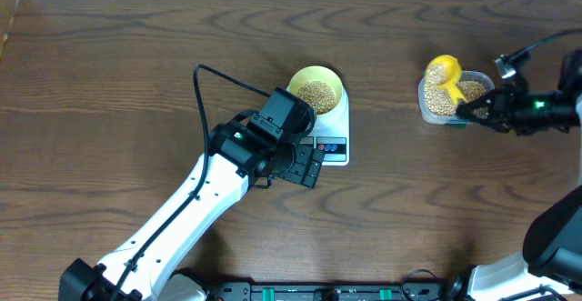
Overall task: Scoop item into bowl and weigh 50g on scale
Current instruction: 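Scoop soybeans and lift the scoop out of the tub, then carry the filled scoop left over the yellow bowl on the scale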
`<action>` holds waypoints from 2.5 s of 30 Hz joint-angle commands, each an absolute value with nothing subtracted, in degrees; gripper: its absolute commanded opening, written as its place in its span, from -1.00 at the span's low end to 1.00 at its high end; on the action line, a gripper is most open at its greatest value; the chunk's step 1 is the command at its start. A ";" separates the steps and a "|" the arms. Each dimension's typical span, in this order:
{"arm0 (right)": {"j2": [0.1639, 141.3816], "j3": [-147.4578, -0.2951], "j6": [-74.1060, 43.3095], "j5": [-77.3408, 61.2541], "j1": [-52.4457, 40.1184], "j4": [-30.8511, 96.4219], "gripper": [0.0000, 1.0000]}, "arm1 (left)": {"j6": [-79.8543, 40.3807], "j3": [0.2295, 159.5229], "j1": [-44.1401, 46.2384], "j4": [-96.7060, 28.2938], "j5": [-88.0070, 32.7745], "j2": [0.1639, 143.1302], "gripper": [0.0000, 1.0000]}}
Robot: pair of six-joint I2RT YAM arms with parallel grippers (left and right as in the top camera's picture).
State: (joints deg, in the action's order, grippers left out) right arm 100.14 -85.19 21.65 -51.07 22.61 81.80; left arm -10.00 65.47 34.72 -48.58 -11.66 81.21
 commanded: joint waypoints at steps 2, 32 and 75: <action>100.40 -86.52 24.49 -55.70 17.08 81.56 -0.98 | -8.80 65.58 34.81 -48.58 -10.92 80.38 0.81; 100.40 -86.59 14.68 -59.22 -3.05 66.17 -0.98 | -8.80 65.58 34.81 -48.58 -10.90 80.38 0.81; 100.40 -86.59 17.19 -38.89 -13.78 66.63 -0.98 | -8.80 65.58 34.81 -48.58 -10.90 80.38 0.81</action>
